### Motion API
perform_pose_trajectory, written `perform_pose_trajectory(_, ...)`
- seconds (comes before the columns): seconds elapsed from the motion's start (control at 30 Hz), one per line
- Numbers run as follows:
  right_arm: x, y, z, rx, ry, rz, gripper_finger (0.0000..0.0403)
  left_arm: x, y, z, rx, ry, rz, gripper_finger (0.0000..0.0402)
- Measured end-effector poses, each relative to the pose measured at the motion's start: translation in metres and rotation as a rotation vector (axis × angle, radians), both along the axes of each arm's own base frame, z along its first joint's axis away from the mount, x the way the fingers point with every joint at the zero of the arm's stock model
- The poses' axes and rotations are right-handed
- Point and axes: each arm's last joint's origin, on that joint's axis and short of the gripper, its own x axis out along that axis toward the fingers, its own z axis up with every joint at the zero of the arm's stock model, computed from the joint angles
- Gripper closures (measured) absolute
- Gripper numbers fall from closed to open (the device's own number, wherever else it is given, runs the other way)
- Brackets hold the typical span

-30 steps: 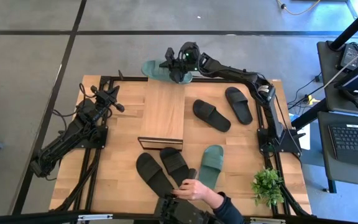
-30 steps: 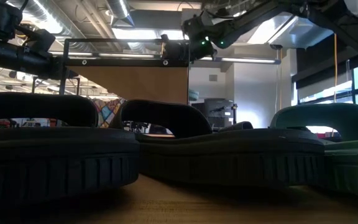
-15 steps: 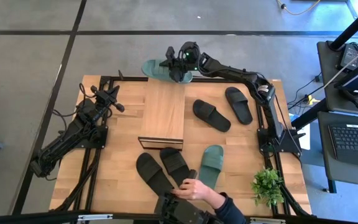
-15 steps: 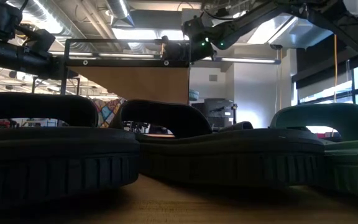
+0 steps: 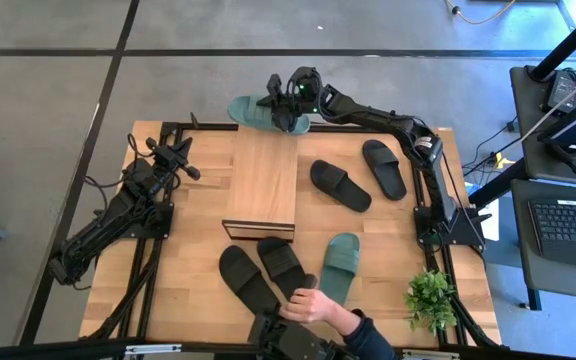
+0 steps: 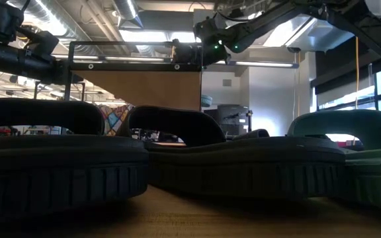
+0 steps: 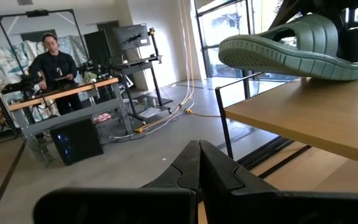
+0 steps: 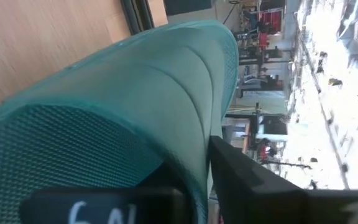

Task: Pick and place slides into the shelf
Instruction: Put the green slide on the shelf

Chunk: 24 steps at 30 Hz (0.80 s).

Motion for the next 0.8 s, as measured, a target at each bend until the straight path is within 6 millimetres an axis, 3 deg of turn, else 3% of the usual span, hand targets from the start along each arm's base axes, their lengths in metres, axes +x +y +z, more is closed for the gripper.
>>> perform_pose_trajectory(0.3,0.0000,0.0002,-0.0007,0.024,0.000,-0.007,0.0345,0.0000,0.0000,0.0000,0.000,0.000,0.000,0.0401)
perform_pose_trajectory(0.8,-0.0001,0.0005,-0.0016,0.035,0.004,-0.008,0.0248,0.0000,0.0000,0.0000,0.000,-0.001,0.000,0.0401)
